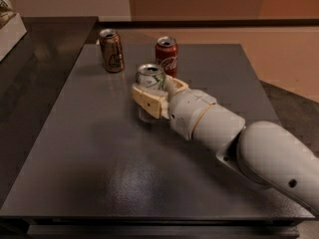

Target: Place 7up can upright

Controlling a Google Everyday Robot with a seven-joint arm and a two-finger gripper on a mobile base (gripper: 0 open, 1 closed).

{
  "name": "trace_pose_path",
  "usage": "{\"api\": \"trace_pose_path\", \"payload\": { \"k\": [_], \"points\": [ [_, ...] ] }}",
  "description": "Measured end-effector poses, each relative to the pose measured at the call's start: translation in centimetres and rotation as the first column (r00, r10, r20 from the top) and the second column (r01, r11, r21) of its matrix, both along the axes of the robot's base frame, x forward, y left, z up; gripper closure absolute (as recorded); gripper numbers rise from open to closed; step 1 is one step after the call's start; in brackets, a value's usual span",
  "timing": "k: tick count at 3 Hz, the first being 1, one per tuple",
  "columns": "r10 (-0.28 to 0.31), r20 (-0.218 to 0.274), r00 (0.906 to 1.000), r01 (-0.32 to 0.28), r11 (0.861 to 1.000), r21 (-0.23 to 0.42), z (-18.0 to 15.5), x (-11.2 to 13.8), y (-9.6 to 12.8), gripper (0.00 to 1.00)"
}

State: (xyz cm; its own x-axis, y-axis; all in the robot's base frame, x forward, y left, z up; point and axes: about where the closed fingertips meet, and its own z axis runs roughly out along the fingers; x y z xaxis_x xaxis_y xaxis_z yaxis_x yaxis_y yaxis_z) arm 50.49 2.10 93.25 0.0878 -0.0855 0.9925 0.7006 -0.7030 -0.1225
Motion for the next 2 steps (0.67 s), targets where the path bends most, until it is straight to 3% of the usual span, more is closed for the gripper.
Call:
{"api": "trace_pose_path", "payload": {
  "k": [2],
  "points": [
    [0.025, 0.062, 0.9978, -0.025, 1.0, 0.002, -1.05, -0.89, 0.48, 1.0]
  ]
}}
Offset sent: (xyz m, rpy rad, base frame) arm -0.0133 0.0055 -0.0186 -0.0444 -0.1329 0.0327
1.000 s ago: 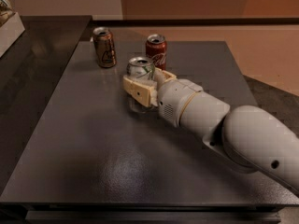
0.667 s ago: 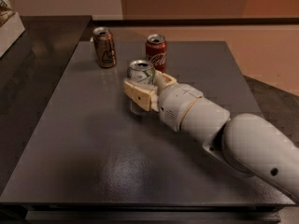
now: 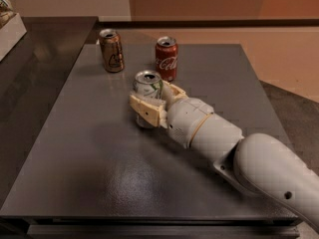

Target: Place 7up can upright

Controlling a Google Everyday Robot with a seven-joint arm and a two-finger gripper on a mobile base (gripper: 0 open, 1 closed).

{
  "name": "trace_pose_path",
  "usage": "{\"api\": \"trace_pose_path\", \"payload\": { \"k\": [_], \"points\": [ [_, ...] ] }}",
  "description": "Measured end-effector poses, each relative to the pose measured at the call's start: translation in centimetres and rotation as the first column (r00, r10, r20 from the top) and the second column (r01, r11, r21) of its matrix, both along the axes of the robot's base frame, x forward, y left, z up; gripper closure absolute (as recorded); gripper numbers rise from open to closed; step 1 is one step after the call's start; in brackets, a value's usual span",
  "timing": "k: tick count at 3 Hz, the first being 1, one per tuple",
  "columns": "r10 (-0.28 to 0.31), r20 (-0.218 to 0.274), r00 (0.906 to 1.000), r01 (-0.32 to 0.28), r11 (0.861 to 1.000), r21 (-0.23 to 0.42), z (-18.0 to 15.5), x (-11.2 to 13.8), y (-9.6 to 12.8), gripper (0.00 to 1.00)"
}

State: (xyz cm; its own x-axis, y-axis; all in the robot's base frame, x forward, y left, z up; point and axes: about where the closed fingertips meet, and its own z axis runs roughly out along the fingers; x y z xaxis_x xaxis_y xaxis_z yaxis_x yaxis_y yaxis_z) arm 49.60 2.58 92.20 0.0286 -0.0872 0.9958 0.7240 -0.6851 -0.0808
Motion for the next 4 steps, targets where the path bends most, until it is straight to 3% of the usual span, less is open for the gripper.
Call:
{"api": "trace_pose_path", "payload": {
  "k": [3, 4],
  "points": [
    [0.009, 0.006, 0.9999, -0.009, 1.0, -0.015, -1.4, -0.6, 0.6, 1.0],
    [0.006, 0.009, 0.9999, -0.006, 1.0, -0.008, -1.6, -0.6, 0.7, 0.83]
  ]
}}
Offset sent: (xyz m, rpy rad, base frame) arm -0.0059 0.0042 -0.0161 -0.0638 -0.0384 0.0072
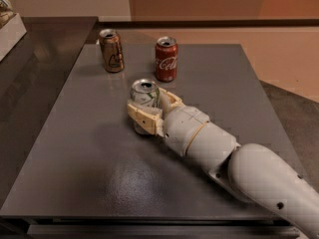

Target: Place 7up can upright

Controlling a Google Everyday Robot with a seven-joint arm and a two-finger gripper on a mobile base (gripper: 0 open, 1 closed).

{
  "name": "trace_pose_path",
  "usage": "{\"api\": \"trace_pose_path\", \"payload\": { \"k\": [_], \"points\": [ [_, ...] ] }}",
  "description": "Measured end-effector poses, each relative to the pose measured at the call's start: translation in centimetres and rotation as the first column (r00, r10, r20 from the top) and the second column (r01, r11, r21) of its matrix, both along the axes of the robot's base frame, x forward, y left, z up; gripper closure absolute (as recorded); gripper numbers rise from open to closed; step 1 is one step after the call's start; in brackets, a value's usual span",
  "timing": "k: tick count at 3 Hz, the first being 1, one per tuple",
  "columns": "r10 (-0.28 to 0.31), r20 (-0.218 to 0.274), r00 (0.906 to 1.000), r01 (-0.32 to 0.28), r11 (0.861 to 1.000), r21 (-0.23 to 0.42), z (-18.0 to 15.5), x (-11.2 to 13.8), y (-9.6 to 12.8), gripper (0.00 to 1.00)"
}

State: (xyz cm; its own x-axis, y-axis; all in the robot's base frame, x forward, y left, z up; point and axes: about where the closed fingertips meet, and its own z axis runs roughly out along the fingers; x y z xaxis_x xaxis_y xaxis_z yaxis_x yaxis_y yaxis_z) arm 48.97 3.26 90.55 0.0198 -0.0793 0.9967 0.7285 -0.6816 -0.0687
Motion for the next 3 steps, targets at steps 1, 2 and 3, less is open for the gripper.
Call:
{"api": "trace_pose_path", "payload": {
  "k": [1, 2, 3],
  "points": [
    [0.002, -0.002, 1.0, -0.002, 1.0, 0.005, -0.25, -0.2, -0.02, 0.59],
    [0.005, -0.014, 0.9999, -0.005, 1.0, 0.017, -0.18, -0.22, 0.11, 0.36],
    [0.008, -0.024, 0.9997, -0.007, 1.0, 0.026, -0.14, -0.25, 0.23, 0.13]
  ]
}}
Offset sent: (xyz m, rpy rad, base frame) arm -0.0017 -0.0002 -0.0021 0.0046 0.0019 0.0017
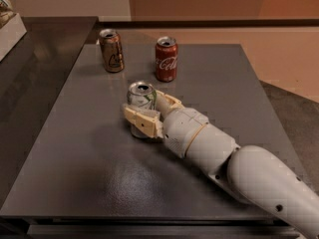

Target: Place 7up can upright

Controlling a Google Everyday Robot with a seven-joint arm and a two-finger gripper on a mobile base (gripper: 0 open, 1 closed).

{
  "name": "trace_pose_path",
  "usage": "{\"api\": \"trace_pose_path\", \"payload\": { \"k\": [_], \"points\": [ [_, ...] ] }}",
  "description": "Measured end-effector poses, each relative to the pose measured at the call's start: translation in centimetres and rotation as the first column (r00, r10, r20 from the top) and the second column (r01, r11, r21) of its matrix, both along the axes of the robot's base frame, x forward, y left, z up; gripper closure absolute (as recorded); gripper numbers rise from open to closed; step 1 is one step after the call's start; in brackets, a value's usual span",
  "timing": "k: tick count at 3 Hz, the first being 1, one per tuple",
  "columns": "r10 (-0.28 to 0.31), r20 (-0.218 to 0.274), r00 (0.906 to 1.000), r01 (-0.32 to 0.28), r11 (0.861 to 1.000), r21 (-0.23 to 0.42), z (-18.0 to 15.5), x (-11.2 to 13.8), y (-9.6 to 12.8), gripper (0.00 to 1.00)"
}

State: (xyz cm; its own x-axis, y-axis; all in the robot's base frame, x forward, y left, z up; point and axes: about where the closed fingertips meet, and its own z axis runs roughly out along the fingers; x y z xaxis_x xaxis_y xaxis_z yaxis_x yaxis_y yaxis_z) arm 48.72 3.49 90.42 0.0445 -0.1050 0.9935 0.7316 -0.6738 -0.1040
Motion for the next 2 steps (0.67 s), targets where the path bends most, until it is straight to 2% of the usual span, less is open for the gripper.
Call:
{"api": "trace_pose_path", "payload": {
  "k": [1, 2],
  "points": [
    [0.003, -0.009, 1.0, -0.003, 1.0, 0.009, 0.05, -0.03, 0.12, 0.0],
    [0.003, -0.009, 1.0, -0.003, 1.0, 0.009, 0.05, -0.03, 0.13, 0.0]
  ]
}}
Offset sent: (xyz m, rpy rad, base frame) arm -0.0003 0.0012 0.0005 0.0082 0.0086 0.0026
